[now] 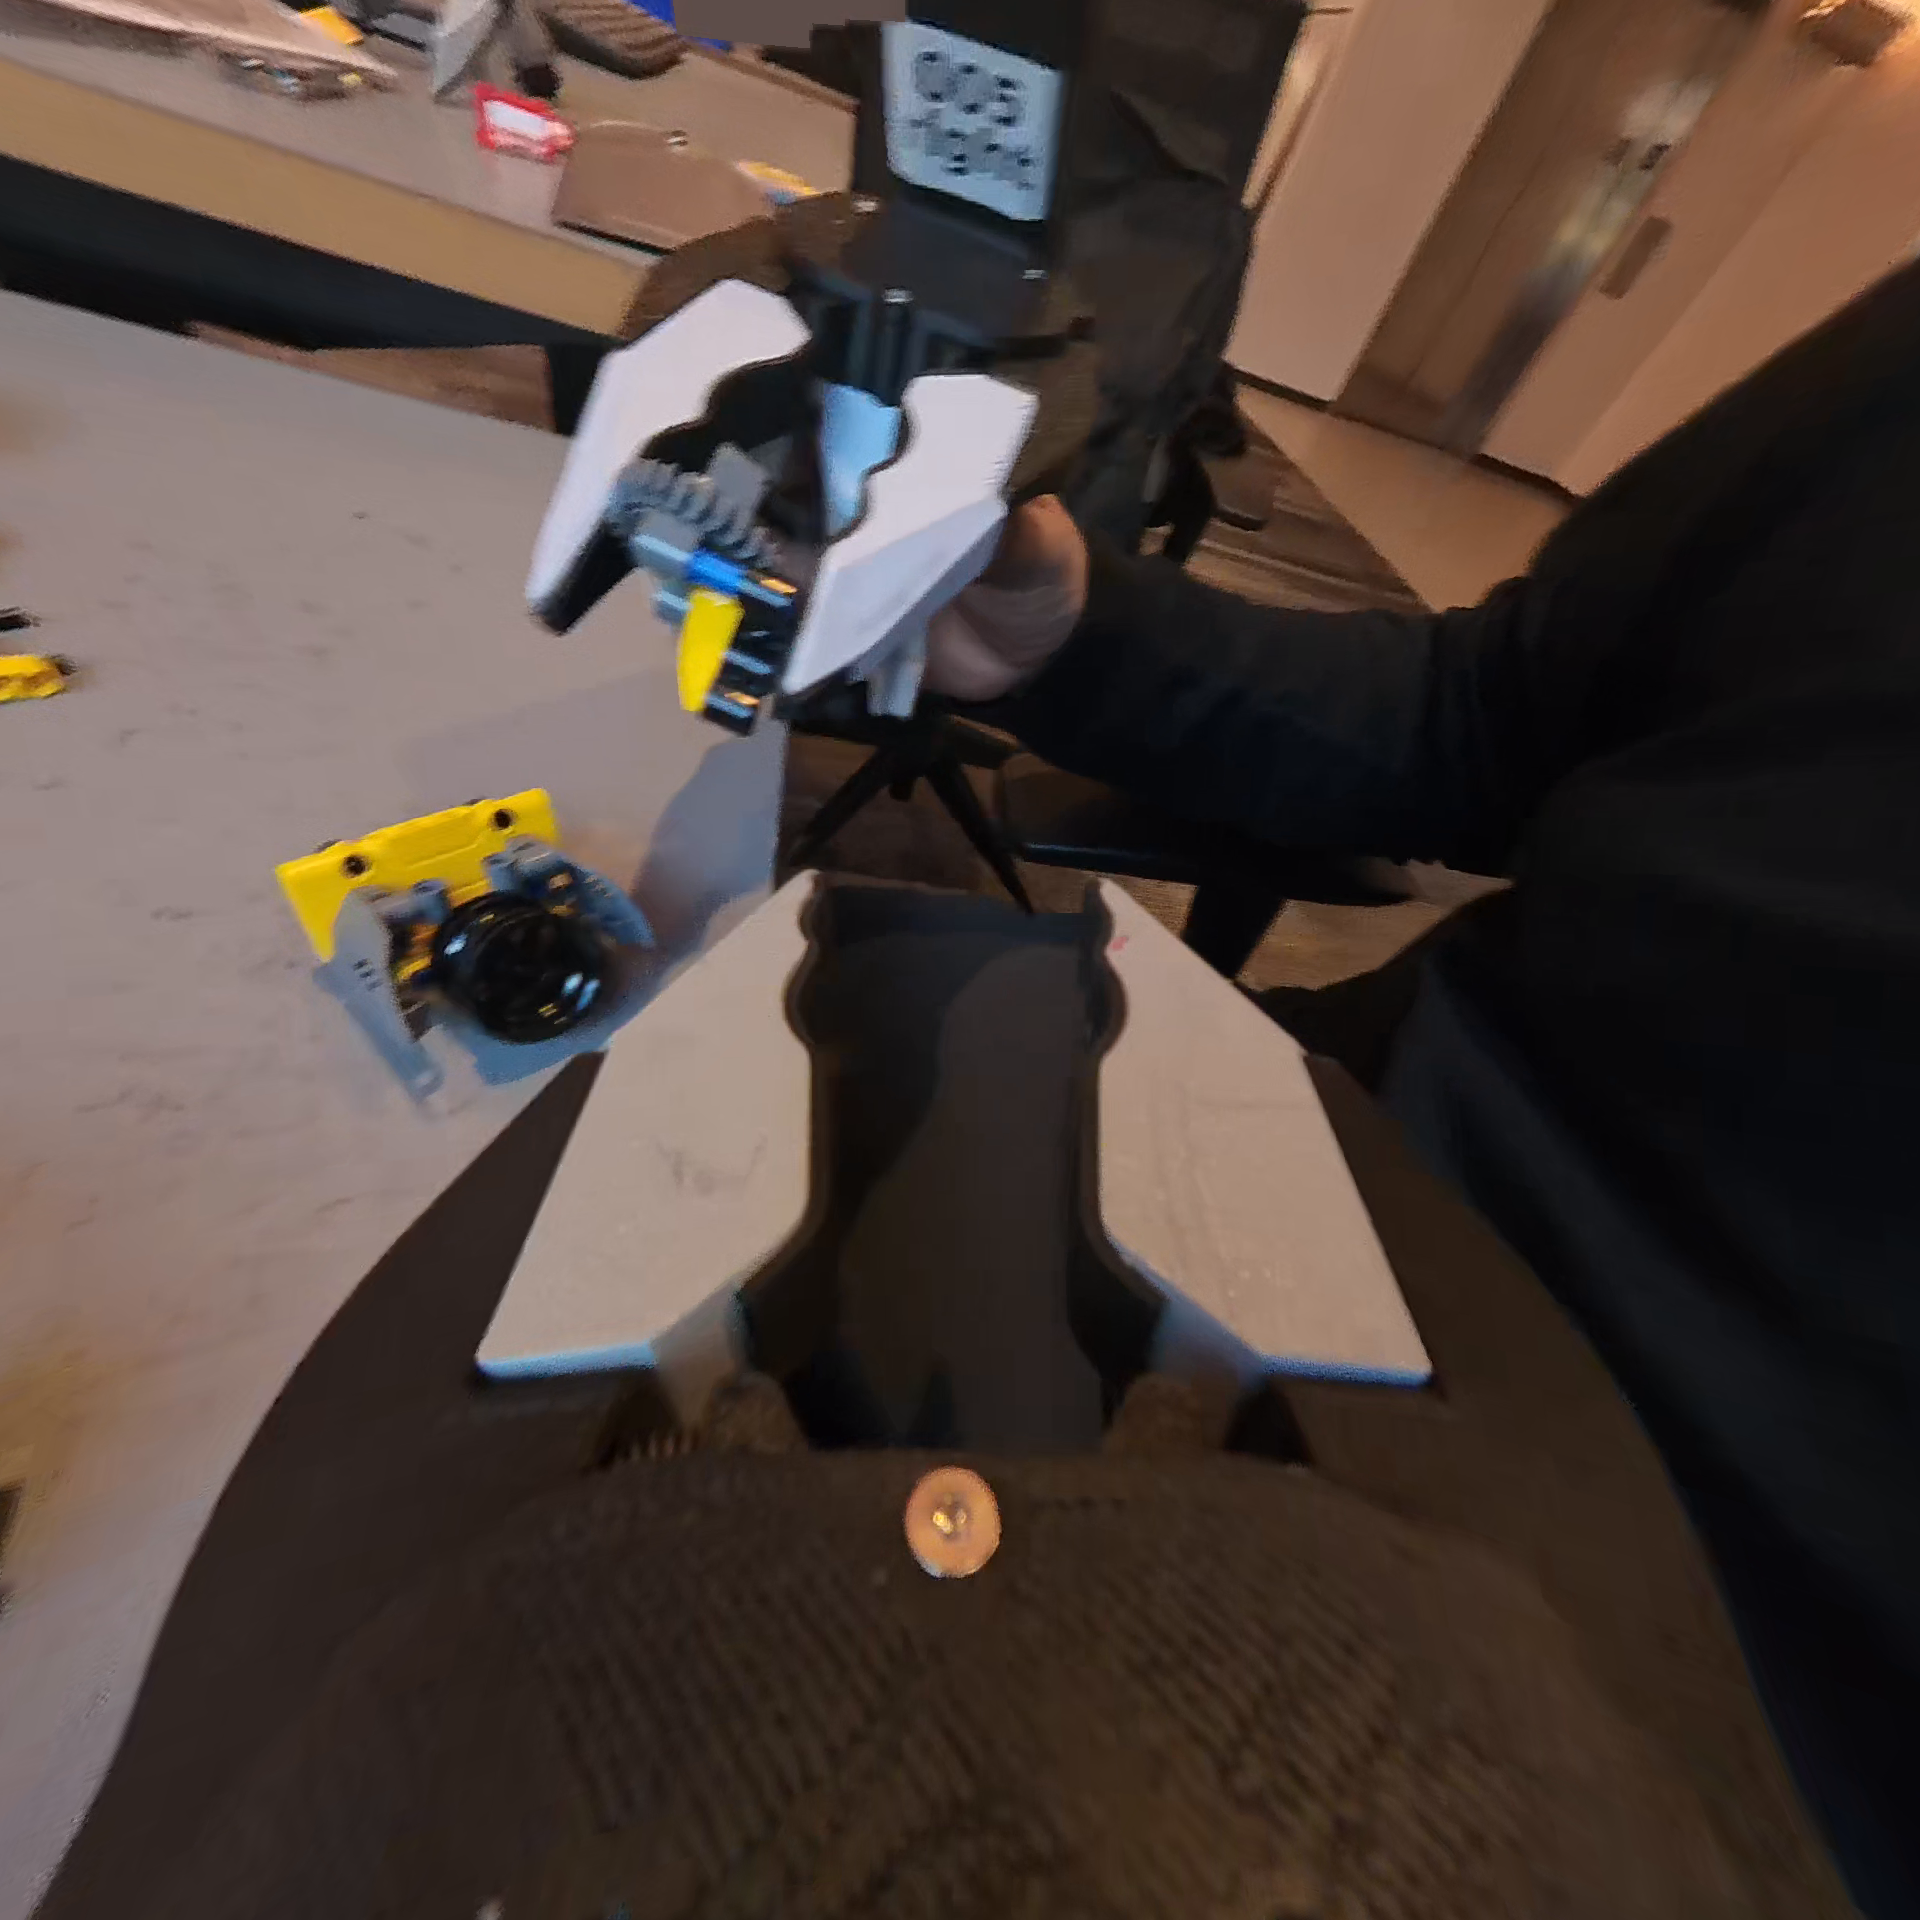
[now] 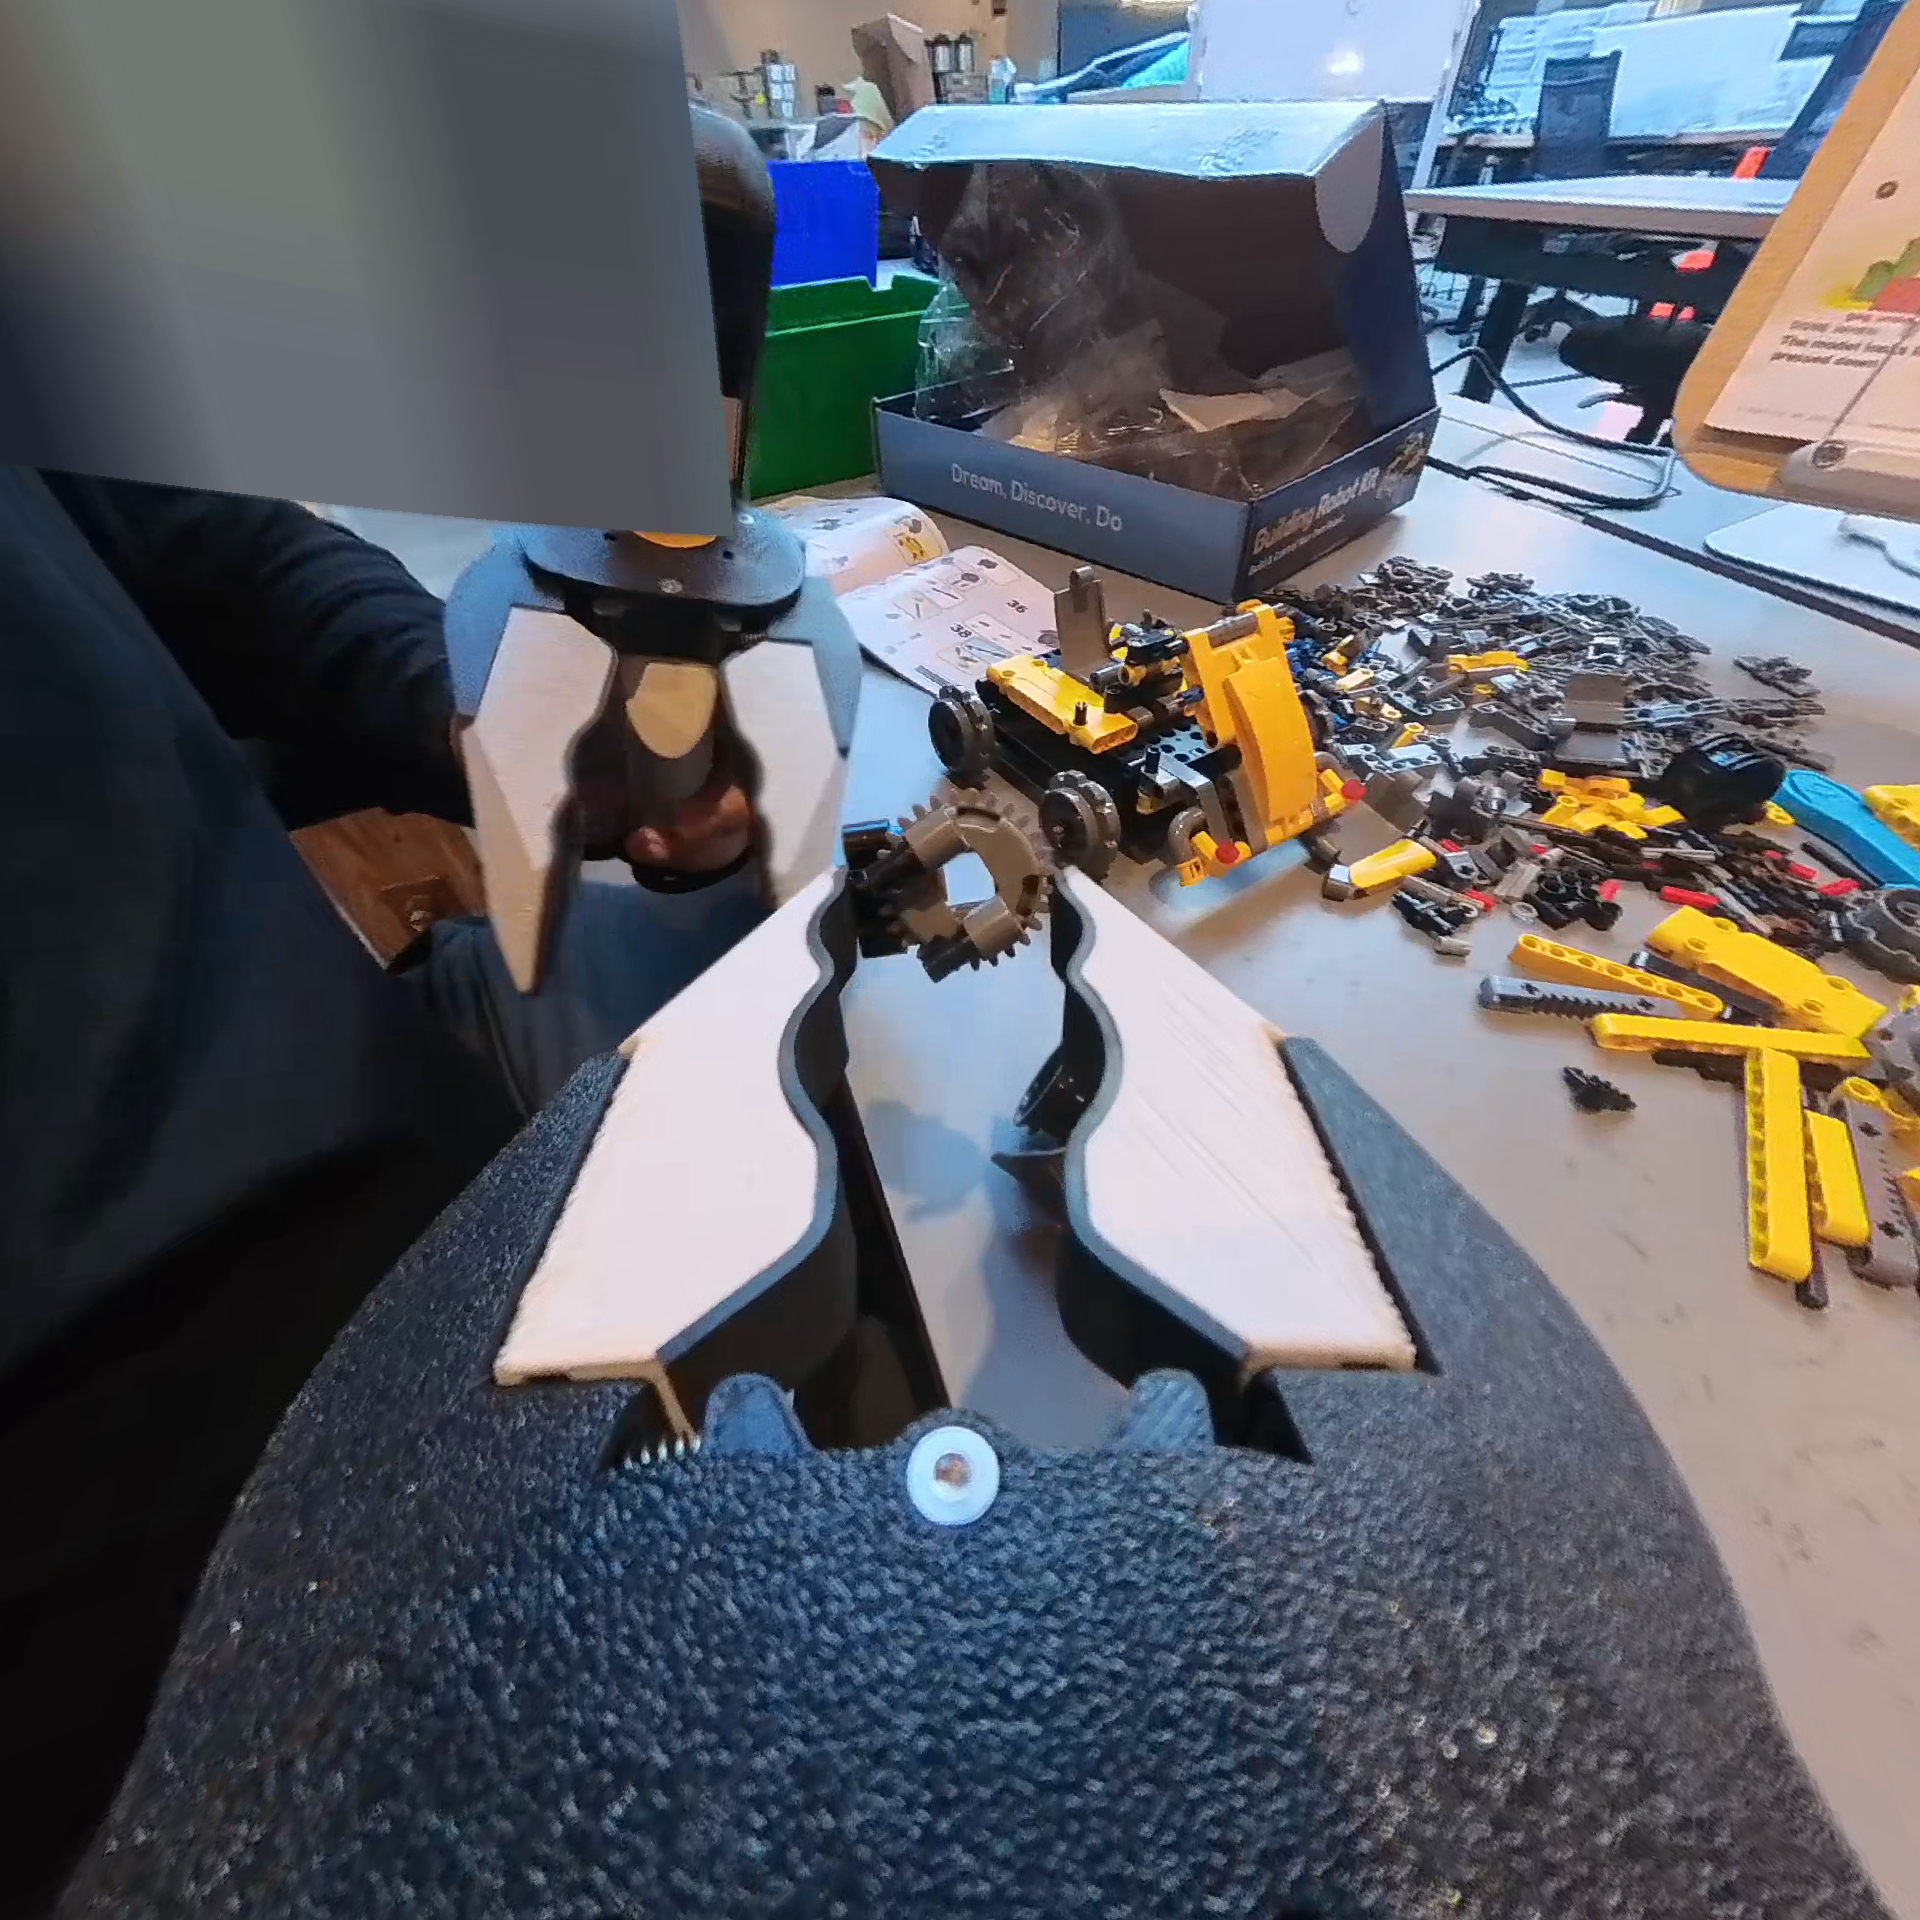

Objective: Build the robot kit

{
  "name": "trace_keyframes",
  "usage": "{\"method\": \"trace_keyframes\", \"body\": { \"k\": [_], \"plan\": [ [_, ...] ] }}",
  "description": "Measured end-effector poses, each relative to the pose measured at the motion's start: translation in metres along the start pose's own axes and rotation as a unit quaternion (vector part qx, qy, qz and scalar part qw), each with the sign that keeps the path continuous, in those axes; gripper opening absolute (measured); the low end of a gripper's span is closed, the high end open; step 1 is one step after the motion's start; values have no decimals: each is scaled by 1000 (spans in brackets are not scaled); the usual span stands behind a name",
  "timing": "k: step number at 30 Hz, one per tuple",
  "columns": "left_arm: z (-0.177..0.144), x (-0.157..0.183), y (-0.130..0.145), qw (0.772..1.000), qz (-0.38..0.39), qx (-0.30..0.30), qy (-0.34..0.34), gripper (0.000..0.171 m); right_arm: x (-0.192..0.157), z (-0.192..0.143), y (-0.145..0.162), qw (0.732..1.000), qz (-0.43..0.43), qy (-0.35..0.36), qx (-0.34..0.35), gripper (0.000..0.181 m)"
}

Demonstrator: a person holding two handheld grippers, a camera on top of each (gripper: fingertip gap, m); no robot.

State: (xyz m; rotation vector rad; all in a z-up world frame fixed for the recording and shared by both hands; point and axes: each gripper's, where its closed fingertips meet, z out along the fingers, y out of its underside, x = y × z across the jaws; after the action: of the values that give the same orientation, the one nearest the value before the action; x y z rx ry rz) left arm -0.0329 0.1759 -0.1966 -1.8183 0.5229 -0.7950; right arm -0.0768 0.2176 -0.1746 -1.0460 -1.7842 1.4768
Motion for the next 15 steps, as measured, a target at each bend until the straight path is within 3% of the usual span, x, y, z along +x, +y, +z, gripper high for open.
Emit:
{"method": "trace_keyframes", "body": {
  "k": [5,8,11,15],
  "plan": [
    [2,18,-3,996,81,2,27,40,-2,0,-3,1000,11,-22,16,36],
    [-5,5,-10,984,170,11,-48,47,-2,0,-3,999,17,-28,22,36],
    [-17,-13,-19,958,245,37,-144,54,-8,2,-3,999,12,-39,20,36],
    [-34,-24,-28,930,300,24,-210,38,-20,10,-2,999,-7,-50,5,37]
  ]
}}
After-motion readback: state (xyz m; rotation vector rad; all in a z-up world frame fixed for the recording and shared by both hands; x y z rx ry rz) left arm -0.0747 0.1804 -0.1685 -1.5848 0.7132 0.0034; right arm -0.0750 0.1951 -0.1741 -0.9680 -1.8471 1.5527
